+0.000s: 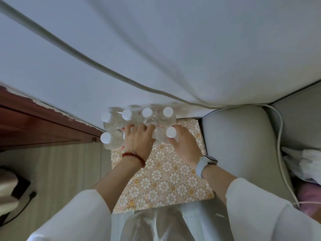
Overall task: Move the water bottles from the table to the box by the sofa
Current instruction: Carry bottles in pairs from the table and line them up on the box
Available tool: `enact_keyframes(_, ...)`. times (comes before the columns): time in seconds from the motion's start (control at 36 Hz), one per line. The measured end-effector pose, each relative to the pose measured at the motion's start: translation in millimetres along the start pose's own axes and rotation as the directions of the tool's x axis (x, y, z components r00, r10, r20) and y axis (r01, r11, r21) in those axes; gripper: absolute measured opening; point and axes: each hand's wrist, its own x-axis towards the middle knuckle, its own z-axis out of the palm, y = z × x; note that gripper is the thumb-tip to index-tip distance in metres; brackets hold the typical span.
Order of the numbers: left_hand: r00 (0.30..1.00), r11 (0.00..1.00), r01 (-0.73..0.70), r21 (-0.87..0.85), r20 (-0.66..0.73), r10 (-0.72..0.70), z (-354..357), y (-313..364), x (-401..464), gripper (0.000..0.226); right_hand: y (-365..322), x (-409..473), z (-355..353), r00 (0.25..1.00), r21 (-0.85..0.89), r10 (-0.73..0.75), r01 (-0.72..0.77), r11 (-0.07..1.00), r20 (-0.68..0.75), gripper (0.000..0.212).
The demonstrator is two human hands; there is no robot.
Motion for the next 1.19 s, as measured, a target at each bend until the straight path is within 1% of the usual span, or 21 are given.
enact_keyframes(0.14,1.000,1.000,0.014,-0.019,-0.023,-0.014,-1,-1,0,0.034,1,2,-4,0.998,-0.009,-0.041,0.041,0.999,0.050,0.031)
enact_keyframes(0.31,0.998,0.999,0.040,-0.007,-0.053,-0.040,2,-3,2,0.035,1,6,-7,0.995,0.010,-0.023,0.022,1.000,0.093,0.033)
enact_keyframes(0.47,0.999,0.999,0.034,0.034,-0.025,-0.033,4,-3,1,0.035,-4,6,-4,0.996,0.074,0.039,-0.045,0.996,0.081,0.036)
enact_keyframes(0.56,0.998,0.998,0.026,0.054,-0.052,-0.023,7,-2,-2,0.039,-7,4,-1,0.994,0.105,0.072,-0.080,0.991,0.080,0.037)
enact_keyframes(0.69,0.997,0.997,0.024,0.073,-0.070,-0.018,3,2,-7,0.047,-12,2,-3,0.978,0.061,0.101,-0.114,0.992,0.185,0.052)
enact_keyframes(0.78,0.999,1.000,0.020,0.011,-0.048,-0.019,-6,2,-15,0.053,-18,-2,-12,0.971,0.053,0.103,-0.117,0.992,0.214,0.059)
enact_keyframes(0.83,0.996,0.996,0.057,-0.071,-0.063,-0.062,-16,2,-21,0.051,-23,-4,-20,0.979,0.048,0.086,-0.096,0.994,0.186,0.055)
enact_keyframes(0.89,0.988,0.981,0.108,-0.160,-0.094,-0.124,-27,1,-30,0.046,-31,-8,-26,0.992,0.026,0.051,-0.055,0.998,0.113,0.048)
enact_keyframes(0.94,0.977,0.962,0.148,-0.231,-0.117,-0.179,-37,-1,-42,0.042,-43,-14,-33,0.999,0.003,-0.006,0.006,1.000,0.046,0.042)
enact_keyframes(1.0,0.963,0.932,0.190,-0.308,-0.127,-0.238,-46,-5,-57,0.039,-59,-23,-38,0.996,0.005,-0.090,0.090,0.996,0.024,0.037)
enact_keyframes(1.06,0.942,0.894,0.251,-0.371,-0.118,-0.313,-58,-9,-77,0.037,-80,-36,-38,0.982,0.004,-0.182,0.182,0.983,0.058,0.032)
enact_keyframes(1.11,0.912,0.852,0.330,-0.407,-0.093,-0.399,-70,-16,-101,0.036,-100,-51,-34,0.960,-0.005,-0.249,0.252,0.968,0.127,0.030)
enact_keyframes(1.14,0.889,0.825,0.383,-0.415,-0.078,-0.452,-75,-21,-114,0.037,-110,-60,-31,0.946,-0.014,-0.272,0.279,0.960,0.175,0.031)
enact_keyframes(1.19,0.809,0.744,0.513,-0.428,-0.047,-0.586,-85,-32,-146,0.037,-130,-79,-20,0.916,-0.036,-0.311,0.330,0.943,0.254,0.034)
